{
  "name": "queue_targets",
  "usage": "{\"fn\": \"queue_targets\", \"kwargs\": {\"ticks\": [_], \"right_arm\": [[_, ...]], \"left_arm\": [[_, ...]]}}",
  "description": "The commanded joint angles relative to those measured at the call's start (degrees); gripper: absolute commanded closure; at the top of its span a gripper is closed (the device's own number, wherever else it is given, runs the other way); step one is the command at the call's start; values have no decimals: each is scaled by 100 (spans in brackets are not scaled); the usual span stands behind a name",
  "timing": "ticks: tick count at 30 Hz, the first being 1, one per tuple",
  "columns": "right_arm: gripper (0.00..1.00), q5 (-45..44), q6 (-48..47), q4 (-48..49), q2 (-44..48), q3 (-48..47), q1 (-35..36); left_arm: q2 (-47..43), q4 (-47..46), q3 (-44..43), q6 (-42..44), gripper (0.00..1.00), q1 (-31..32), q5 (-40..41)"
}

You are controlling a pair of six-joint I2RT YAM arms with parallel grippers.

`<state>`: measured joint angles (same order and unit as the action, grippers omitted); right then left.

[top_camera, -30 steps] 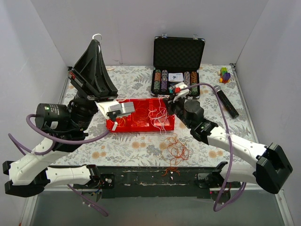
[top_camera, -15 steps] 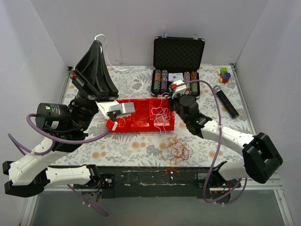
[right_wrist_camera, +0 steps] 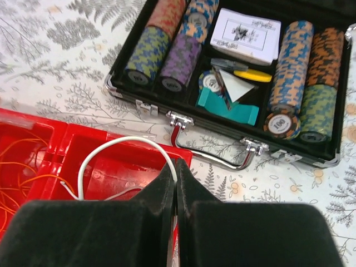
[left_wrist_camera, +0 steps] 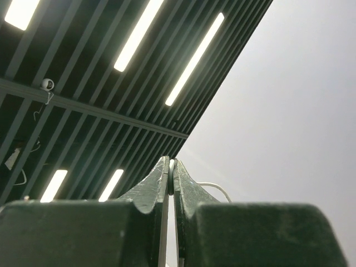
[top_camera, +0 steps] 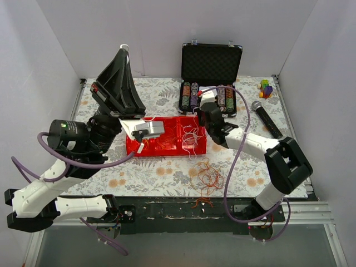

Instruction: Untangle the cables

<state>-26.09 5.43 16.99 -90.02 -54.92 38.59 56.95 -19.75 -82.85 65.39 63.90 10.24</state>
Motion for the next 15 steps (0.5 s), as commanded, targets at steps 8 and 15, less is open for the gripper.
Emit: {"fn": "queue_targets", "kwargs": {"ticks": [8, 15], "right_arm": [[99, 392, 642, -750, -973, -669, 202], [81, 921, 836, -907, -1132, -827, 210]], "left_arm": [[141, 68, 41, -693, 100, 26, -66], [211, 243, 102, -1414, 100, 26, 22]]}}
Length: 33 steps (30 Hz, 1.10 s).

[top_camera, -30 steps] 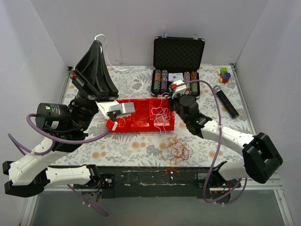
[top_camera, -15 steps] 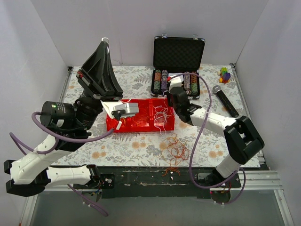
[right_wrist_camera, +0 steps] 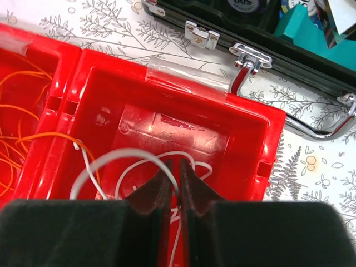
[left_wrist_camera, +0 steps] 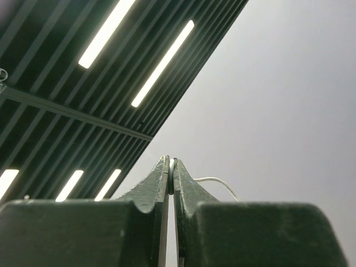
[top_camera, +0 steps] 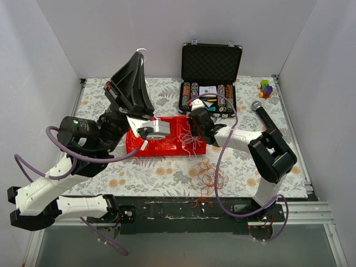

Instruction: Untangle the cables

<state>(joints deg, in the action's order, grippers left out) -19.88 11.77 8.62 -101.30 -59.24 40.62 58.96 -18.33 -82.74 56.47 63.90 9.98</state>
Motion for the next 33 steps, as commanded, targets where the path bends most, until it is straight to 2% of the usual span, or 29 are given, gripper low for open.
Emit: {"fn": "queue_targets", "kwargs": {"ticks": [1, 4, 7, 12, 17, 19, 26, 33], "right_arm": [[72, 300, 238, -150, 5, -421, 7], [57, 265, 291, -230, 241, -360, -2], [49, 248, 343, -212, 671, -211, -19], [48, 134, 501, -791, 1164, -298, -45], [48, 10, 598, -853, 1884, 166, -115], [45, 168, 625, -836, 2174, 412, -194], [43, 98, 835, -1012, 2869, 975, -397], [43, -121, 1002, -1099, 3704, 1441, -651]], "left_arm": [[28, 136, 91, -653, 100, 17, 39], [98, 382, 39, -1023, 100, 26, 4], [238, 637, -67, -1444, 100, 26, -31], [476, 559, 100, -2068, 100, 17, -40], [652, 357, 477, -2755, 100, -35, 4], [748, 181, 653, -2886, 100, -105, -48], [1319, -425, 698, -3554, 100, -667, -206], [1724, -426, 899, -4099, 100, -1362, -593]]}}
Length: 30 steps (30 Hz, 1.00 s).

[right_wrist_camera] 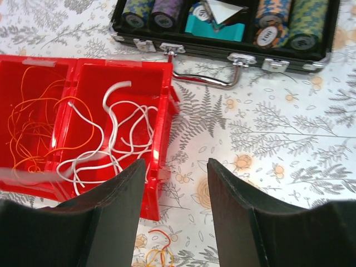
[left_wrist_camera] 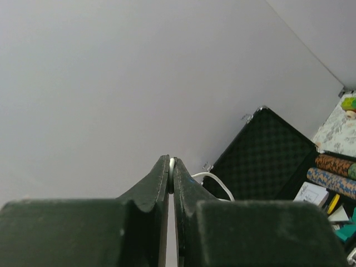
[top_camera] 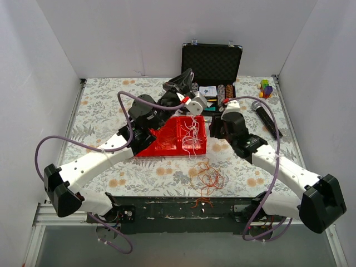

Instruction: Untangle the cables

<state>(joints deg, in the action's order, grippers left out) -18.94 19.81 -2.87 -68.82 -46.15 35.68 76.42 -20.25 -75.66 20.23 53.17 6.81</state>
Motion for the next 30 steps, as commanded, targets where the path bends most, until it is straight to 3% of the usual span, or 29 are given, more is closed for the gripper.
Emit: {"fn": "queue_targets", "kwargs": {"ticks": [1, 7, 18, 30], "right_arm": [[43, -250, 224, 15, 570, 176, -201], [43, -321, 330, -90, 1203, 475, -430], [43, -251, 392, -117, 1327, 616, -571], [43, -251, 436, -319, 1687, 950, -624]], "left_arm": [[-13, -199, 331, -537, 100, -350, -329], [206, -514, 1114, -888, 100, -474, -505], [698, -182, 833, -1267, 100, -474, -1252], [1963, -58, 1475, -933, 100, -474, -954]]}}
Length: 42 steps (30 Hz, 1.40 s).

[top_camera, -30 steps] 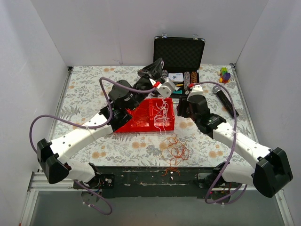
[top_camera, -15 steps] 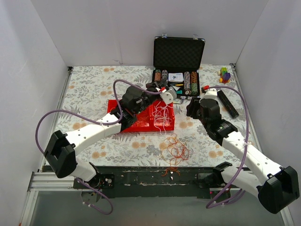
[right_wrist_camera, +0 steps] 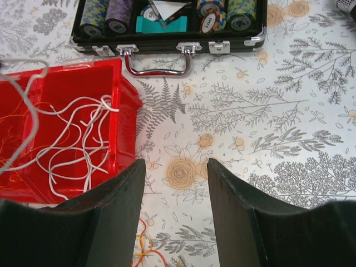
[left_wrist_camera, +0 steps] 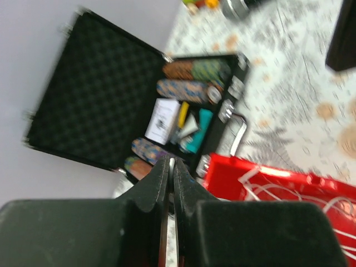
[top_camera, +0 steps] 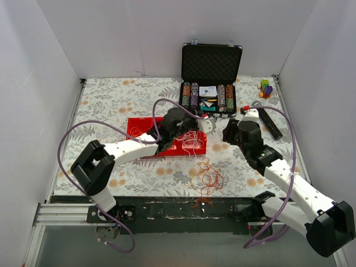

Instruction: Untangle the cables

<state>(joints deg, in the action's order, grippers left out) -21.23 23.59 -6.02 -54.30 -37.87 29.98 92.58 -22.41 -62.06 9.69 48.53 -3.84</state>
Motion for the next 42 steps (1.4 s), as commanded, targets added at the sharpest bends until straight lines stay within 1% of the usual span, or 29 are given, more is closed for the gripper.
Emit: {"fn": "queue_targets", "kwargs": {"ticks": [1, 4, 7, 9, 10, 11, 12, 14, 16, 17, 19, 22, 24, 26, 27, 29, 30, 33, 36, 39, 42], "right_arm": [[43, 5, 66, -30, 297, 165, -53], [43, 93, 110, -83, 429, 262, -62], [43, 198, 137, -118, 491, 376, -62], [43, 268, 137, -119, 526, 438, -71], [43, 295, 145, -127, 526, 464, -71], [42, 321, 145, -136, 535, 482, -71], [42, 348, 145, -145, 570, 517, -71], [41, 435, 145, -145, 622, 578, -71], [41, 550, 163, -145, 701, 657, -71], [40, 628, 146, -145, 737, 701, -71], [39, 857, 137, -101, 851, 824, -71], [39, 1208, 84, 83, 1053, 1114, -71], [39, 1489, 101, 197, 1159, 1290, -71], [38, 1683, 110, 294, 1246, 1448, -71], [38, 1745, 110, 321, 1273, 1510, -71], [37, 1859, 75, 338, 1334, 1563, -71], [37, 1895, 40, 356, 1361, 1580, -71], [37, 2053, -4, 426, 1414, 1616, -71], [35, 2079, -13, 470, 1431, 1642, -62], [35, 2079, -39, 392, 1431, 1625, -62], [34, 2079, -74, 338, 1519, 1660, -62]], "left_arm": [[488, 132, 133, 129, 100, -11, 207], [805, 97, 186, 182, 100, -11, 313], [911, 193, 90, 104, 100, -11, 199], [877, 648, -121, 94, 100, -11, 77], [833, 938, -305, 103, 92, -11, 32], [754, 1210, -446, 77, 80, -11, -55], [649, 1439, -517, 33, 62, -11, -125], [246, 1547, -491, 6, 30, -11, -275], [-264, 1835, -491, -125, 8, -11, -573], [-493, 2098, -534, -221, 5, -2, -792], [-932, 2810, -605, -519, 4, 42, -1266], [-1530, 3584, -352, -871, 6, 77, -2153], [-1795, 3866, 69, -1143, 9, 95, -2699], [-1918, 3972, 605, -1268, 13, 121, -2973], [-1919, 3999, 816, -1268, 17, 147, -3061], [-1718, 3982, 1195, -1190, 25, 165, -3184], [-1647, 3912, 1240, -1233, 28, 165, -3211], [-1007, 3850, 1127, -1382, 36, 165, -3369], [-426, 3780, 863, -1593, 39, 157, -3484], [-91, 3595, 740, -1707, 42, 130, -3501], [111, 3499, 617, -1777, 48, 121, -3493]]}}
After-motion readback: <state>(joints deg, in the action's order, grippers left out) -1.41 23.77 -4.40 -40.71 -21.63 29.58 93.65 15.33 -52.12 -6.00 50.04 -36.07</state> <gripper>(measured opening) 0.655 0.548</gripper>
